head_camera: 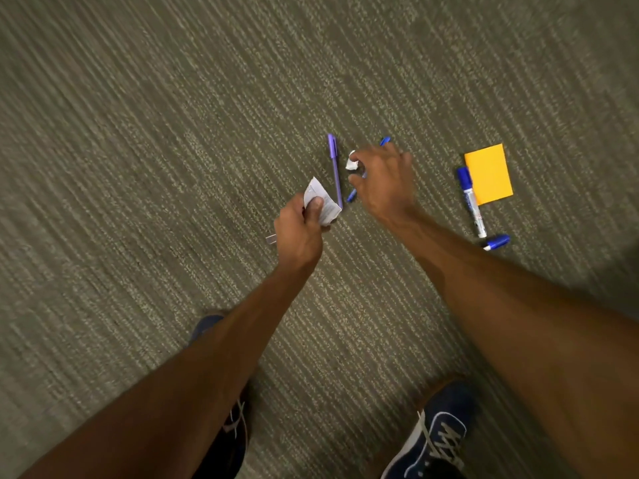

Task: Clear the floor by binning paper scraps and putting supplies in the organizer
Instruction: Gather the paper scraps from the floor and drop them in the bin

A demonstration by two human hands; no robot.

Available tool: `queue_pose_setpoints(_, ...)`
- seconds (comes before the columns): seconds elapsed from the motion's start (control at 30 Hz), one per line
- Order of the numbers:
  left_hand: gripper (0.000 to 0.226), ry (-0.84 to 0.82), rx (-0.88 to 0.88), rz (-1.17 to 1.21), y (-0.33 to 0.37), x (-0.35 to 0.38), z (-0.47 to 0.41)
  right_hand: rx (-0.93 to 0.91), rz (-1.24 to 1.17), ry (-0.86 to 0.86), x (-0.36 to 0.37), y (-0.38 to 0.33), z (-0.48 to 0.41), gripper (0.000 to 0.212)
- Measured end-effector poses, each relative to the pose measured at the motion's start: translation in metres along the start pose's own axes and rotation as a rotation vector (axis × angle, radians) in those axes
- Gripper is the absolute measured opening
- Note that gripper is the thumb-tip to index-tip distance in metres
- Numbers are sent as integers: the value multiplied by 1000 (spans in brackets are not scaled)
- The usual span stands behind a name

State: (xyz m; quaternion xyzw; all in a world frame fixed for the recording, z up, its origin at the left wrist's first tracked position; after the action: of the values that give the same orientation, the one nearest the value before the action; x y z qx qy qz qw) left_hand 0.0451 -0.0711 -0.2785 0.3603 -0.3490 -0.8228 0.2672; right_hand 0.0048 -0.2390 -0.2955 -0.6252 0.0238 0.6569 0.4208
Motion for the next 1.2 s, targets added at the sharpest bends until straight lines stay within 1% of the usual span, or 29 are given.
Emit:
queue_pose_setpoints(0.07,15,11,-22,29,-7,-5,-11,2,70,21,10,0,-8,27)
queue_pose_setpoints(0.17,18,-12,-78,102,-16,-10,-18,-18,136,26,21,2,-15,27)
queue_pose_setpoints(0.3,19,-36,-92,169,-21,-15,-17,-17,92,67,23,7,-17,15)
queue_pose_setpoints(0.37,16,-62,-98,182,-20,-15,-14,15,-38,59,18,8,-14,9)
queue_pose_setpoints(0.4,16,-79,-108,180,-18,-15,-12,57,-152,55,13,7,-11,9)
queue_pose_setpoints(0.5,20,-134,-143,182,-4,-14,-1,245,-495,114,-6,2,7,8)
queue_pose_setpoints(0.57,17,-162,-147,167,12,-12,12,377,-703,155,-23,-1,27,8)
queue_pose_setpoints(0.67,15,-152,-163,157,40,-10,34,527,-1029,227,-56,-7,64,10)
queue_pose_setpoints(0.73,19,-162,-155,144,64,-8,51,619,-1205,272,-82,-9,92,11)
queue_pose_setpoints(0.8,22,-205,-135,123,88,-3,73,702,-1320,320,-112,-9,123,11)
queue_pose_setpoints(0.9,23,-274,-126,104,123,6,112,785,-1423,417,-157,-5,173,13)
queue_pose_setpoints(1.0,20,-341,-118,47,153,21,151,855,-1542,527,-198,2,223,16)
queue_pose_setpoints(1.1,15,-366,-104,-6,178,43,188,920,-1628,642,-232,15,272,13)
queue_pose_setpoints(1.2,14,-465,-88,-40,197,74,223,965,-1704,774,-258,33,317,12)
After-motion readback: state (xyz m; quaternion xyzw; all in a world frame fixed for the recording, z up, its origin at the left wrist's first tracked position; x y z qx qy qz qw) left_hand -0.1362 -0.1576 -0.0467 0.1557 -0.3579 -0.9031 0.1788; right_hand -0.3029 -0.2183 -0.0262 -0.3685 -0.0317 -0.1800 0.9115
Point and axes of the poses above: each hand's wrist, its own z-axis away from the middle knuckle, its own x-axis out of the palm, y = z × x, the point moved 3 cm from there along -z, towards the middle knuckle, and after that the axes turned 10 degrees about -z, right-handed, at the moved point
